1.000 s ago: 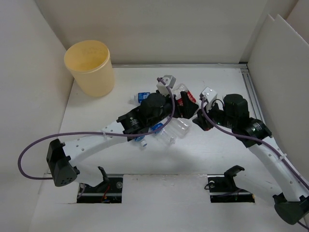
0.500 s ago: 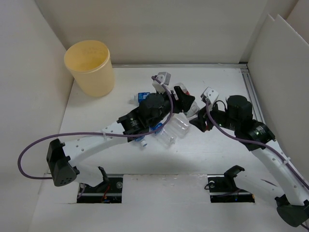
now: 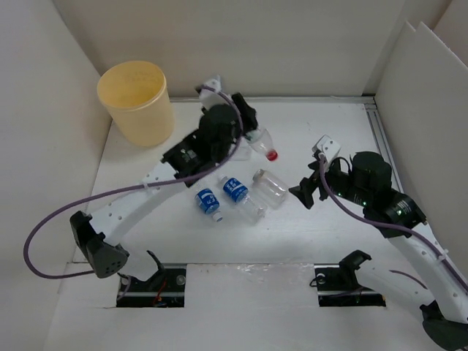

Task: Put the plastic bottles in the bin

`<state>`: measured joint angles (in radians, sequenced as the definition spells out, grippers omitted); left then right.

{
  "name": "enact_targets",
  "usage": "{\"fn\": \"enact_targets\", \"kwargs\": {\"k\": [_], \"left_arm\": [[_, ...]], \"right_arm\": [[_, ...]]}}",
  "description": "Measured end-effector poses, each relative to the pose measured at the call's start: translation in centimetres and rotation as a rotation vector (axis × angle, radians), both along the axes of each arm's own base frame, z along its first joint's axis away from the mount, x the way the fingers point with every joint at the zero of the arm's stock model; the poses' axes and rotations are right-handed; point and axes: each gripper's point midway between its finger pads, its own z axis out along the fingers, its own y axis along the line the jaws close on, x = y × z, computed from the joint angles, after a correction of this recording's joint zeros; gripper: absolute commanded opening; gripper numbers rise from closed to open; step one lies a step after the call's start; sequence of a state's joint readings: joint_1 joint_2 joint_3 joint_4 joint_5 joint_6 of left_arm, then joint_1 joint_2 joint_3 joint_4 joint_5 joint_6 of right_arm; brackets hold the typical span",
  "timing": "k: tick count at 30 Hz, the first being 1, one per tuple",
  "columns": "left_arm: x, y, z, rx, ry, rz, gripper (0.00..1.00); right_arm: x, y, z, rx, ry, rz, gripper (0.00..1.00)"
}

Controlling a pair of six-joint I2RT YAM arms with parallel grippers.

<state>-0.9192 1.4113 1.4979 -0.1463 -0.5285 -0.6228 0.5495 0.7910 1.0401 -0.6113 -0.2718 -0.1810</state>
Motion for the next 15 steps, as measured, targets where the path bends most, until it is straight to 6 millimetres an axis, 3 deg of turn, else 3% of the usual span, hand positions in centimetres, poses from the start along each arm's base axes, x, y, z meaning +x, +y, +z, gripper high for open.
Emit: {"fn": "enact_targets", "kwargs": {"k": [4,7,11,15], "left_arm": [[7.6,12.0,4.0,-0.013,-0.017,0.344,0.0],[10.7,19.9,6.7,-0.008,-0.052,0.531,0.0],[12.5,25.9,9.6,0.0,-0.104,0.663,0.0],[13.5,30.5,10.3,0.006,-0.122,0.787,0.0]], "right_arm": [[-0.7,-0.7,0.2,-0.004,-0.022,-0.009,1.0],[-0.9,-0.9,0.3,-0.008,-0.04,-0.004,1.0],[-1.1,-0.7,-1.1,-0.02,-0.019,0.02,1.0],[-1.8,-0.3,-4.4,-0.046,0.048,0.056,1.0]]}}
